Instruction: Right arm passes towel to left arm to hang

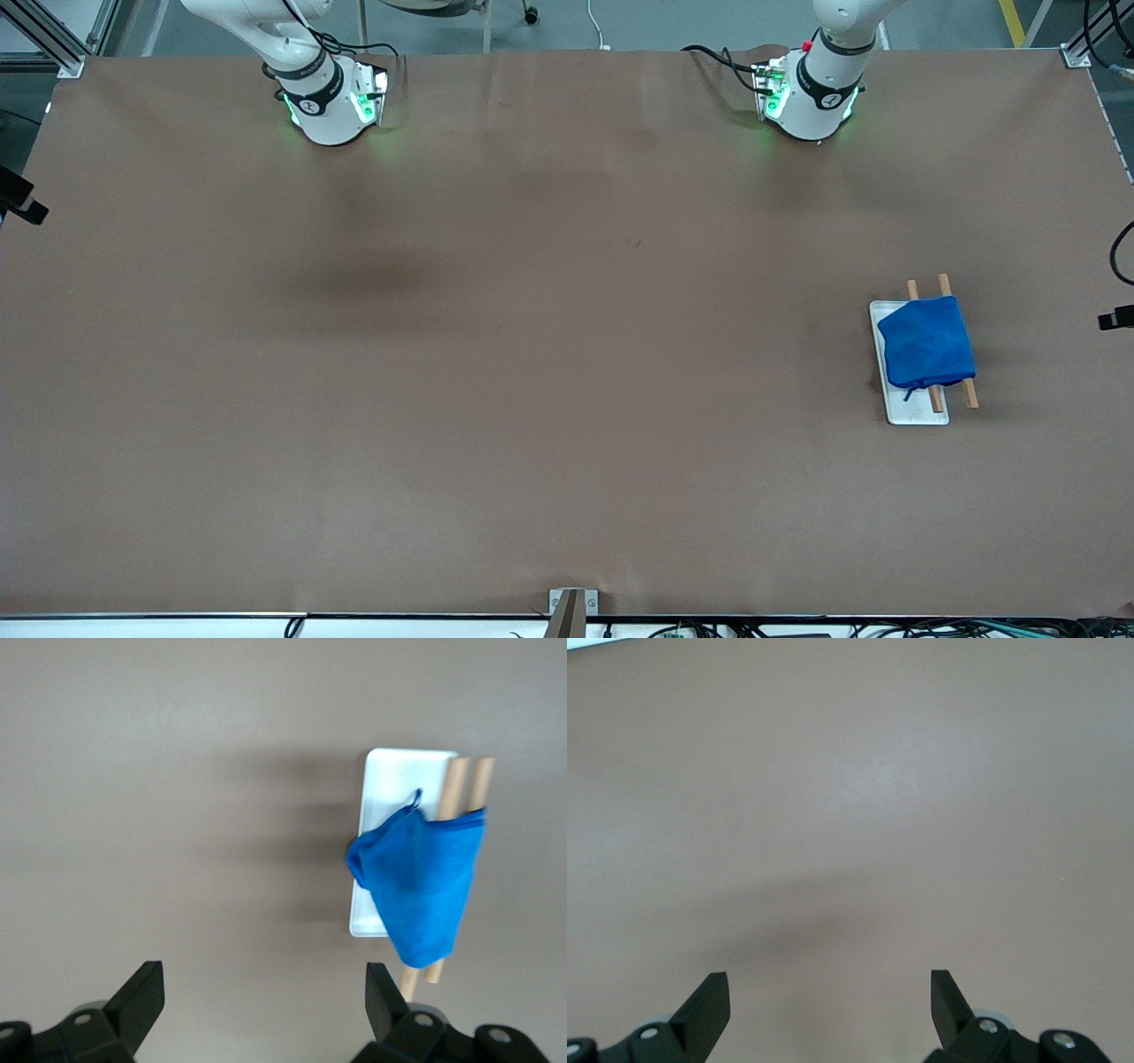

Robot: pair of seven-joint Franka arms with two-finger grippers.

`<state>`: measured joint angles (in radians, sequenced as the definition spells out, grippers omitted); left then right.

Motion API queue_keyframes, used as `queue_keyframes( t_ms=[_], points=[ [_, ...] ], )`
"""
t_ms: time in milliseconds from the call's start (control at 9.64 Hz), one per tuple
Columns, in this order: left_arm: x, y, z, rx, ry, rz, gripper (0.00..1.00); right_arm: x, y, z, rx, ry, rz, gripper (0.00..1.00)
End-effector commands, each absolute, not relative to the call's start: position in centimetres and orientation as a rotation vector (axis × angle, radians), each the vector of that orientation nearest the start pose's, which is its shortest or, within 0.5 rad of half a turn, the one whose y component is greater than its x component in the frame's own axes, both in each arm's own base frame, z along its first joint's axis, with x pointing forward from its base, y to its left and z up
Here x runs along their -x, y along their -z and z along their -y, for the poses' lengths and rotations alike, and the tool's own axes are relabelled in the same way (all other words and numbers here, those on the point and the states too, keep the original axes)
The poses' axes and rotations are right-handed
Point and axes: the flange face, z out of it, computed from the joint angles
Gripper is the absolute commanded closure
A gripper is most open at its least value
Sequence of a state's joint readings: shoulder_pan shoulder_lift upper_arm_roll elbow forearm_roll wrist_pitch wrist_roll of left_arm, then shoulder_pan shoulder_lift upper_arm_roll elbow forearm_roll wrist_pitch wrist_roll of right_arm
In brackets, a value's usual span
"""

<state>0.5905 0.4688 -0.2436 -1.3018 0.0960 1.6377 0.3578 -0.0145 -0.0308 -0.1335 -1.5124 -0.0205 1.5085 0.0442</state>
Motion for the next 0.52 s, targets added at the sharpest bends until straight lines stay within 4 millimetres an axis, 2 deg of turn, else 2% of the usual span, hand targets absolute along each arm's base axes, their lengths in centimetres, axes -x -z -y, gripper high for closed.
queue_keyframes(
  t_ms=[0,104,311,415],
  points=[
    [-61.5,-54.8,-21.0,3.146,-0.056,-0.013,0.0,-53.4,-66.6,8.3,3.157,0.029,-0.296,0.0],
    [-61.3,-57.7,-16.8,3.144,-0.026,0.074,0.0,-53.4,-66.6,8.2,3.157,0.029,-0.293,0.0],
    [-59.8,-62.2,-9.9,3.128,-0.007,0.192,0.0,-53.3,-68.0,6.7,3.178,0.029,-0.245,0.0],
    [-58.7,-64.4,-7.2,3.114,0.019,0.205,0.0,-54.1,-67.8,6.8,3.181,0.002,-0.218,0.0]
  ],
)
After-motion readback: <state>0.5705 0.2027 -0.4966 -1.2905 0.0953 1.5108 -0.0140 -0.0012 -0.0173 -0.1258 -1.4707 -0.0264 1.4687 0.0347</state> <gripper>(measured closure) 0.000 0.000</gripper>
